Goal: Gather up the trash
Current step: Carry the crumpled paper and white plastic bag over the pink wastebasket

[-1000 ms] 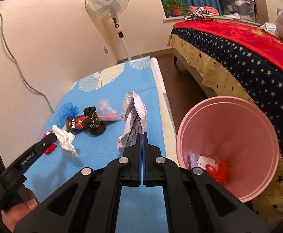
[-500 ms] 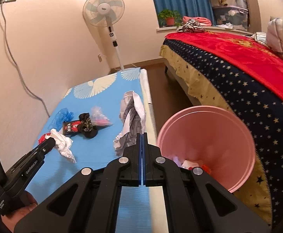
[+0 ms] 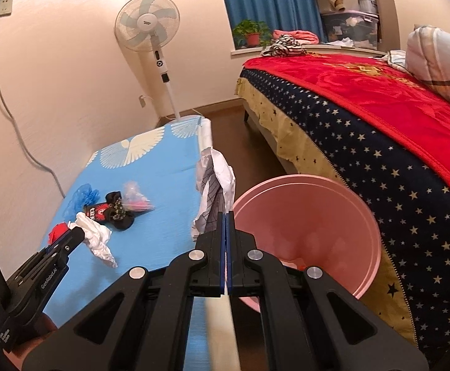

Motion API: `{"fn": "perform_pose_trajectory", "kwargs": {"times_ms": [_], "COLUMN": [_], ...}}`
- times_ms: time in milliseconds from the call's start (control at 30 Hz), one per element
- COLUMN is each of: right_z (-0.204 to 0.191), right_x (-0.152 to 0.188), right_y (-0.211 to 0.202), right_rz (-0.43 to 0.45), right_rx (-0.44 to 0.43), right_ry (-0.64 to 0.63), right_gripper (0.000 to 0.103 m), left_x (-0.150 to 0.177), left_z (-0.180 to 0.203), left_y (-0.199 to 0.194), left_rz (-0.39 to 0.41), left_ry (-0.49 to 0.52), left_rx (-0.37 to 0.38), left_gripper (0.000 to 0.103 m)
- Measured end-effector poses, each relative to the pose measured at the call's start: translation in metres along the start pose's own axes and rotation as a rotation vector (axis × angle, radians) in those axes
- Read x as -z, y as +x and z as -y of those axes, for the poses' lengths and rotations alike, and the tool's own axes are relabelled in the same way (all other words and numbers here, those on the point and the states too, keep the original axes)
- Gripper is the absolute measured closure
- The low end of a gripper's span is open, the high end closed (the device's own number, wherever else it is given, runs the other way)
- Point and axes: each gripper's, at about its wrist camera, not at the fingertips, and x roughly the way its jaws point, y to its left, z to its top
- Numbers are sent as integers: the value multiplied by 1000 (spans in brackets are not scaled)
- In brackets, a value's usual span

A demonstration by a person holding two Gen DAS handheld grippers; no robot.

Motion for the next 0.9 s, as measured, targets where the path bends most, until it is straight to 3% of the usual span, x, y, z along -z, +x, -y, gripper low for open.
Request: {"fn": "perform_pose_trajectory", "kwargs": {"times_ms": [433,900], "right_z": [27,67], "right_x": [-7,-10], "right_y": [-2,-6], "right_rz": [28,50], "right_rx": [80,191], "right_ry": [21,77], "right_gripper": [103,103], "left_x": [4,10], "left_z": [41,99], "left_y": [11,25], "left_rz": [6,17], "left_ry": [72,189], "left_rx": [71,208], "left_gripper": [93,93]}}
